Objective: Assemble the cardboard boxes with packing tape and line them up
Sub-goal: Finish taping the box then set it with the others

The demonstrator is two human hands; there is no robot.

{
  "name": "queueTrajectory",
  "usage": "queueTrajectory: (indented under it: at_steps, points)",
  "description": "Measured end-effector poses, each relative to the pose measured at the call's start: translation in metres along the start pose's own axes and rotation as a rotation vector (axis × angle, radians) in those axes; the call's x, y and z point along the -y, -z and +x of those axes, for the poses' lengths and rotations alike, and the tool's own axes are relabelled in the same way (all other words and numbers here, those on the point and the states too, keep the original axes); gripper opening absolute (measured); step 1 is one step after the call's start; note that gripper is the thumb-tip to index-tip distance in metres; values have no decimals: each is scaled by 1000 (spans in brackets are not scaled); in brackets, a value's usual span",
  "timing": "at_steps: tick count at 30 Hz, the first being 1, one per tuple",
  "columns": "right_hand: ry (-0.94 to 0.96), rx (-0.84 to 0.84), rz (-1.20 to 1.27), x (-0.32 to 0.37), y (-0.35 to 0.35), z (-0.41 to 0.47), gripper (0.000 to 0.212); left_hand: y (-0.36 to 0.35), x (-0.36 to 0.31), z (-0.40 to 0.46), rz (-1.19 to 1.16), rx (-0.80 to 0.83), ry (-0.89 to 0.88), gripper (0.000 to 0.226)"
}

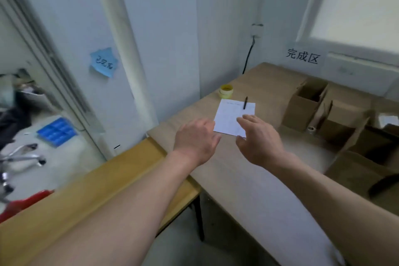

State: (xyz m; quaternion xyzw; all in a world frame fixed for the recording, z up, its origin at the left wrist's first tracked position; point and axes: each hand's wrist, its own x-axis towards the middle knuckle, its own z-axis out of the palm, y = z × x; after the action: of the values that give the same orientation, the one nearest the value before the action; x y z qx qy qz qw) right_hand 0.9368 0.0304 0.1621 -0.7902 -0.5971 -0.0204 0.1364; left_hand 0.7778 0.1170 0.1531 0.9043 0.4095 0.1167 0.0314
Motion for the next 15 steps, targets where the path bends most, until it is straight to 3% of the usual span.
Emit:
queueTrajectory:
  at_steps: [15]
  points:
    - [481, 191, 99, 384, -96, -47, 50, 60, 300, -286, 69, -26, 508, 47]
